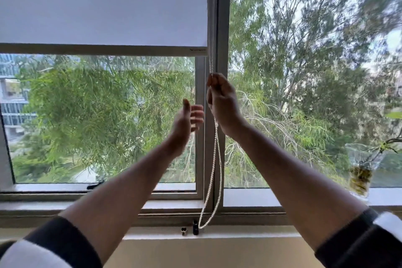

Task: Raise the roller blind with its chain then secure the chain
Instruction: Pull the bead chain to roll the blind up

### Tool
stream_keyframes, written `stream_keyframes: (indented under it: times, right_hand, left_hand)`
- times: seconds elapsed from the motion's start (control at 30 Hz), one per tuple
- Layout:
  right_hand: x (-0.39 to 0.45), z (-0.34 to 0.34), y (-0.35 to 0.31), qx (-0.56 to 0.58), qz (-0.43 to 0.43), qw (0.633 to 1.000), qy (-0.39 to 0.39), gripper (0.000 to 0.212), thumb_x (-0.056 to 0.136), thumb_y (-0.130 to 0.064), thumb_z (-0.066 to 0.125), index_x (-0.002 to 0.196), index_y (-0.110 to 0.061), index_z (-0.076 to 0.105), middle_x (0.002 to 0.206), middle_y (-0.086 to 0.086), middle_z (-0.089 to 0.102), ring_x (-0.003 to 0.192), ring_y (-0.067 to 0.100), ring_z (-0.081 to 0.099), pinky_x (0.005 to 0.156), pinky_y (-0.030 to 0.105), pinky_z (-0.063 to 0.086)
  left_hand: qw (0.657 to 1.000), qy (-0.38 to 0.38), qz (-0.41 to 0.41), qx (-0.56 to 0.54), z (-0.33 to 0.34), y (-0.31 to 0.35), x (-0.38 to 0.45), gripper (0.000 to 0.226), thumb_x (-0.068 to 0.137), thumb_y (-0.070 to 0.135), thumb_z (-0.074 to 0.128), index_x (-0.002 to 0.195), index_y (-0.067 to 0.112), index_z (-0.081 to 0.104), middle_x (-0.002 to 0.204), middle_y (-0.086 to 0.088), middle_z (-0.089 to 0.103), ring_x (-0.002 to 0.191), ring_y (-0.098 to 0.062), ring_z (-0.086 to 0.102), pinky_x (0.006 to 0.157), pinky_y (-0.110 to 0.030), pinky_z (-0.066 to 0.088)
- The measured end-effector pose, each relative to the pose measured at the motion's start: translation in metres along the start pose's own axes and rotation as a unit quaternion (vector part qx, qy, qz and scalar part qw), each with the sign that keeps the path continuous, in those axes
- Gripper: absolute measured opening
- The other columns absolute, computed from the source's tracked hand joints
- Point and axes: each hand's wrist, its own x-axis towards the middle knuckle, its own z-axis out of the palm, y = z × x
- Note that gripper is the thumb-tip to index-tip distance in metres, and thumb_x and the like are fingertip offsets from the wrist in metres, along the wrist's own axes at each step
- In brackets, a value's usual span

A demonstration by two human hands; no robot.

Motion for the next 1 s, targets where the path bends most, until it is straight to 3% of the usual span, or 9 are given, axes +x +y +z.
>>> stream_keyframes:
  times: [0.17,0.3,0.37,0.43,0.5,0.6,0.77,0.9,1.0]
  right_hand:
    - [-0.019,-0.002,0.017,-0.11,-0.066,0.992,-0.007,0.032,0.106,0.0,0.043,0.086,-0.023,0.055,0.062,-0.007,0.045,0.049,0.0,0.036,0.045,0.013,0.03]
    - [-0.035,-0.008,0.027,-0.242,-0.162,0.956,-0.041,0.025,0.101,0.0,0.052,0.09,-0.022,0.059,0.061,-0.019,0.047,0.047,-0.002,0.042,0.051,0.011,0.03]
    - [-0.044,-0.017,0.035,-0.289,-0.188,0.937,-0.058,0.022,0.101,-0.004,0.055,0.094,-0.023,0.06,0.064,-0.024,0.051,0.048,-0.006,0.048,0.051,0.009,0.033]
    - [-0.051,-0.027,0.044,-0.317,-0.189,0.926,-0.074,0.02,0.102,-0.009,0.054,0.096,-0.028,0.058,0.067,-0.019,0.055,0.048,-0.003,0.047,0.048,0.019,0.041]
    - [-0.054,-0.037,0.051,-0.331,-0.185,0.921,-0.09,0.015,0.102,-0.013,0.053,0.096,-0.024,0.059,0.067,-0.02,0.053,0.048,-0.006,0.046,0.049,0.021,0.041]
    - [-0.055,-0.048,0.063,-0.343,-0.117,0.924,-0.119,0.014,0.1,-0.01,0.051,0.093,-0.016,0.061,0.059,-0.02,0.048,0.05,-0.002,0.044,0.053,0.026,0.038]
    - [-0.04,-0.052,0.052,-0.133,0.158,0.967,-0.15,0.025,0.111,-0.006,0.034,0.115,-0.008,0.059,0.086,0.013,0.063,0.072,0.02,0.056,0.061,0.031,0.047]
    - [0.007,-0.045,0.007,-0.008,0.191,0.978,-0.084,0.033,0.114,-0.018,0.029,0.131,-0.005,0.053,0.108,0.022,0.069,0.095,0.03,0.067,0.088,0.044,0.058]
    - [0.046,-0.034,-0.033,0.051,0.167,0.982,-0.078,0.034,0.114,-0.02,0.029,0.133,-0.003,0.052,0.106,0.018,0.068,0.096,0.031,0.067,0.09,0.047,0.058]
  left_hand:
    - [0.997,-0.045,0.055,-0.015,0.008,0.098,0.036,0.053,0.106,0.048,0.027,0.115,0.008,0.062,0.113,-0.015,0.069,0.101,-0.028,0.066,0.084,-0.038,0.053]
    - [0.995,-0.061,0.062,-0.053,0.021,0.148,0.045,0.044,0.109,0.032,0.026,0.126,0.004,0.056,0.109,-0.012,0.068,0.097,-0.026,0.066,0.083,-0.038,0.053]
    - [0.993,-0.032,0.07,-0.087,0.025,0.162,0.047,0.034,0.108,0.022,0.031,0.115,0.009,0.061,0.087,-0.004,0.064,0.073,-0.018,0.062,0.064,-0.03,0.051]
    - [0.99,-0.008,0.064,-0.122,0.028,0.165,0.049,0.031,0.107,0.021,0.036,0.088,0.015,0.059,0.059,0.005,0.049,0.045,-0.009,0.041,0.043,-0.021,0.033]
    - [0.991,-0.009,0.069,-0.119,0.031,0.158,0.047,0.041,0.107,0.033,0.038,0.067,0.022,0.044,0.047,0.009,0.038,0.036,-0.007,0.028,0.037,-0.019,0.021]
    - [0.99,-0.008,0.101,-0.095,0.037,0.13,0.041,0.045,0.106,0.039,0.04,0.063,0.025,0.035,0.048,0.007,0.034,0.034,-0.007,0.023,0.036,-0.017,0.02]
    - [0.991,0.021,0.11,-0.071,0.03,0.088,0.036,0.044,0.106,0.036,0.041,0.064,0.025,0.036,0.052,0.003,0.031,0.035,-0.008,0.024,0.036,-0.017,0.019]
    - [0.993,0.026,0.099,-0.06,0.032,0.065,0.026,0.047,0.108,0.033,0.039,0.061,0.023,0.041,0.052,0.002,0.033,0.04,-0.012,0.025,0.042,-0.022,0.021]
    - [0.994,0.013,0.077,-0.075,0.039,0.05,0.017,0.044,0.108,0.031,0.037,0.067,0.022,0.048,0.05,0.003,0.034,0.034,-0.007,0.026,0.037,-0.016,0.02]
